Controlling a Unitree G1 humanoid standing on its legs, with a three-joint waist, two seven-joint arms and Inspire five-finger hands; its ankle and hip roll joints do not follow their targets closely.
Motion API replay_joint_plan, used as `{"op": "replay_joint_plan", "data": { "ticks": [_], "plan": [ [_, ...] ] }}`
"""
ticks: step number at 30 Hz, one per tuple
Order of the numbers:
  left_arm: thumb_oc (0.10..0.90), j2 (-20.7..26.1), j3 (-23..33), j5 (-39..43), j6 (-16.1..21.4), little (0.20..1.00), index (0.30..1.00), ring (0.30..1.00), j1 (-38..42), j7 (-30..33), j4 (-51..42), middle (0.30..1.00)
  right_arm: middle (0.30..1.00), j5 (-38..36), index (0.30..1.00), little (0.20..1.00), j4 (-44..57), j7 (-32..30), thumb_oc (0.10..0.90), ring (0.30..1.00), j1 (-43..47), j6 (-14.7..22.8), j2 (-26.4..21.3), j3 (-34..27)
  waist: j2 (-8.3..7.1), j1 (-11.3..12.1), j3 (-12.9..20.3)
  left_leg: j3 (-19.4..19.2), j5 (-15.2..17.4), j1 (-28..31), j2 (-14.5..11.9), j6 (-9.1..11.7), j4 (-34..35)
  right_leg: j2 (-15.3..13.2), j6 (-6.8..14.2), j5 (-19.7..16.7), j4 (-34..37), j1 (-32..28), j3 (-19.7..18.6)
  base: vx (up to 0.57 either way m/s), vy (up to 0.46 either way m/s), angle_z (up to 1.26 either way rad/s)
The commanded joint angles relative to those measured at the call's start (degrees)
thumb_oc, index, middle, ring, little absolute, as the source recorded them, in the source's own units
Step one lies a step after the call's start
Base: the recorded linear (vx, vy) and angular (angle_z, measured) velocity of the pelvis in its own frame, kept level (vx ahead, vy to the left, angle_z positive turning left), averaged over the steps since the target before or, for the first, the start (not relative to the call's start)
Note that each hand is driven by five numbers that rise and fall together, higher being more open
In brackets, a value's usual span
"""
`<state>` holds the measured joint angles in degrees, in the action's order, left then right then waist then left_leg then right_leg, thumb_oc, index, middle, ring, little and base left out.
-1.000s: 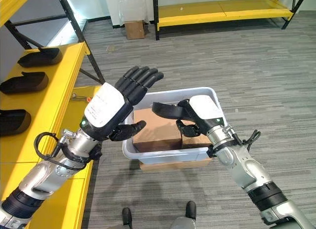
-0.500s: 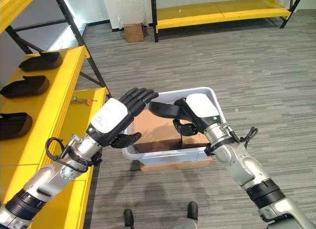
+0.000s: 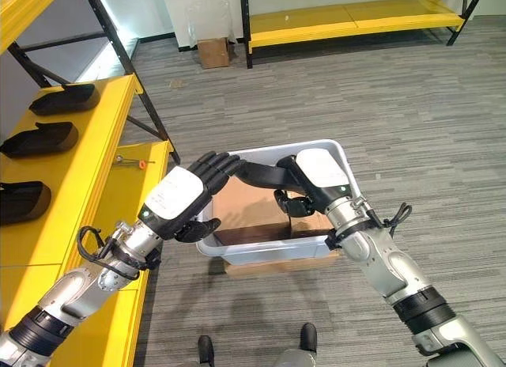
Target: Move parts from the plastic box to the shelf.
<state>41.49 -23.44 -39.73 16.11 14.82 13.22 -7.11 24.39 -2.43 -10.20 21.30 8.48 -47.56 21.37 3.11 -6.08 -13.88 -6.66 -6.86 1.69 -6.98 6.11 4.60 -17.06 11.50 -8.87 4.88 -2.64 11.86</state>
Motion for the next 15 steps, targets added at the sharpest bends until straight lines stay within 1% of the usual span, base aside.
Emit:
{"op": "replay_joint_plan", "data": {
  "ticks": [1,3,4,7,10,11,15],
  "plan": [
    [0.900,-1.65,0.93,-0.84,0.00,1.000,1.000,1.000,5.02,6.15,-0.11,1.000,0.300,-4.50,0.300,0.300,8.59,-3.59,0.400,0.300,10.98,4.73,1.72,-0.40,-2.51,0.33,5.65,-1.16,5.35,5.18,-3.73,2.76,0.40,-0.40,1.06,4.41,-5.92,2.56,-2.02,0.00,0.000,0.00],
    [0.900,-2.11,1.03,-1.25,-0.30,1.000,1.000,1.000,5.04,6.35,-0.18,1.000,0.300,-5.07,0.300,0.300,8.69,-3.30,0.400,0.300,10.70,4.76,2.23,-0.33,-2.60,0.31,5.52,-1.21,4.79,4.91,-3.68,2.66,0.40,-0.40,0.87,3.95,-6.02,2.92,-2.07,-0.02,-0.003,0.00],
    [0.900,-2.30,1.09,-1.38,-0.27,1.000,1.000,1.000,5.05,6.42,-0.22,1.000,0.300,-5.47,0.300,0.300,8.79,-3.14,0.400,0.300,10.48,4.80,2.41,-0.30,-2.56,0.34,5.60,-1.22,5.34,5.12,-3.75,2.73,0.40,-0.35,1.01,4.41,-5.93,2.71,-2.11,0.00,0.000,0.00],
    [0.900,-2.86,1.37,-1.91,-0.51,1.000,1.000,1.000,4.63,6.72,-0.23,1.000,0.300,-6.60,0.300,0.300,9.08,-2.28,0.400,0.300,9.81,4.81,3.45,0.04,-2.58,0.39,5.55,-1.22,5.27,5.00,-3.74,2.67,0.40,-0.40,0.95,4.36,-5.92,2.84,-2.16,0.01,0.000,-0.01],
    [0.900,-2.79,1.71,-2.43,-0.50,1.000,1.000,1.000,4.38,6.91,-0.46,1.000,0.300,-7.99,0.300,0.300,9.55,-1.36,0.400,0.300,9.30,5.13,3.97,0.36,-2.63,0.34,5.24,-1.25,4.77,4.73,-3.63,2.61,0.40,-0.47,0.79,3.97,-6.10,3.15,-2.09,-0.01,0.000,0.00],
    [0.900,-2.64,1.75,-2.52,-0.43,1.000,1.000,1.000,4.34,6.93,-0.64,1.000,0.300,-8.06,0.300,0.300,10.01,-1.17,0.400,0.300,9.11,5.20,3.86,0.39,-2.55,0.29,5.32,-1.25,5.31,4.93,-3.72,2.69,0.40,-0.44,0.97,4.45,-6.05,2.91,-2.17,0.00,0.000,0.00],
    [0.900,-2.03,1.53,-3.19,-0.21,1.000,1.000,1.000,4.02,7.17,-0.86,1.000,0.300,-8.72,0.300,0.300,10.86,-1.40,0.400,0.300,8.66,5.58,4.40,0.31,-2.54,0.29,5.26,-1.27,5.28,4.77,-3.68,2.67,0.40,-0.46,0.99,4.43,-5.99,2.97,-2.15,0.00,0.000,0.00]
  ]
}}
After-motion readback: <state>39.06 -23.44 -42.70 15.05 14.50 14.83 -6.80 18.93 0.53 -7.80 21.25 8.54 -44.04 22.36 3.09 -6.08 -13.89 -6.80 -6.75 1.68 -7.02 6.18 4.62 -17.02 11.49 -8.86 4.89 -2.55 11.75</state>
